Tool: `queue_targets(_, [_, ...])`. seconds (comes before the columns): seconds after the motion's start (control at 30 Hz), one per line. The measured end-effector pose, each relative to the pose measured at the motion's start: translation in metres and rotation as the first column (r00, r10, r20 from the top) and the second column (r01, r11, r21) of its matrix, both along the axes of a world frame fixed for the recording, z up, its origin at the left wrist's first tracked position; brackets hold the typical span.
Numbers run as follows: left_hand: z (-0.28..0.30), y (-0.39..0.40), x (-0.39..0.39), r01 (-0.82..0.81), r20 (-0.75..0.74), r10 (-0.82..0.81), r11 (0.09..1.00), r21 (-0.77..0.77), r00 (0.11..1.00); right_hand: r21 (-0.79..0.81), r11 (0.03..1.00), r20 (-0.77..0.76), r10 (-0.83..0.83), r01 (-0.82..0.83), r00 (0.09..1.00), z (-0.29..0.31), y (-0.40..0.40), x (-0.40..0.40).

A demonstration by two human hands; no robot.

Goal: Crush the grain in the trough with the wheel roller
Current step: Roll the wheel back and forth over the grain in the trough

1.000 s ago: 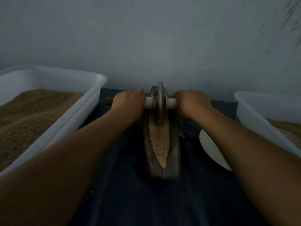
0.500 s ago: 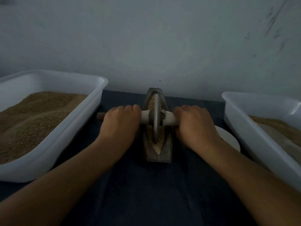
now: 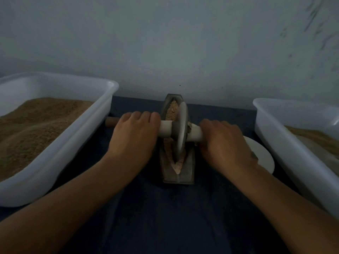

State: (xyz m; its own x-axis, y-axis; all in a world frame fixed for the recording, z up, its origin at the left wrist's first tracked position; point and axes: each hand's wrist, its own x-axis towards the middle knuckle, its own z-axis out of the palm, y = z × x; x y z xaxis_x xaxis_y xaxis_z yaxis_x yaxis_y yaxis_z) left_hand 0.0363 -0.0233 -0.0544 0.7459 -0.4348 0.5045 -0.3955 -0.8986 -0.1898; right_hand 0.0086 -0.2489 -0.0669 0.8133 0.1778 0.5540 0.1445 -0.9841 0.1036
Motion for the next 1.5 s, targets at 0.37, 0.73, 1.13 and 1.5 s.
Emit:
queue_targets(0.37, [0.020,-0.022,0.104,-0.078,-0.308,0.086,0.996,0.040,0.947,-0.066,0.986,-0.269,-0.165,0.153,0.949,0.022,-0.007,0.113])
queue_targets(0.73, [0.017,-0.026,0.096,-0.098,-0.225,0.105,0.994,0.040,0.969,-0.005,0.987,-0.298,-0.154,0.160,0.942,0.017,-0.010,0.099])
queue_targets(1.13, [0.010,0.001,-0.006,0.013,-0.024,-0.014,1.000,-0.009,1.000,-0.019,1.000,0.008,-0.022,0.022,1.000,0.004,0.006,-0.010])
queue_targets(1.5, [0.003,-0.001,-0.005,0.020,0.009,-0.020,1.000,0.006,1.000,0.007,1.000,0.050,0.000,0.000,0.999,-0.002,0.003,-0.011])
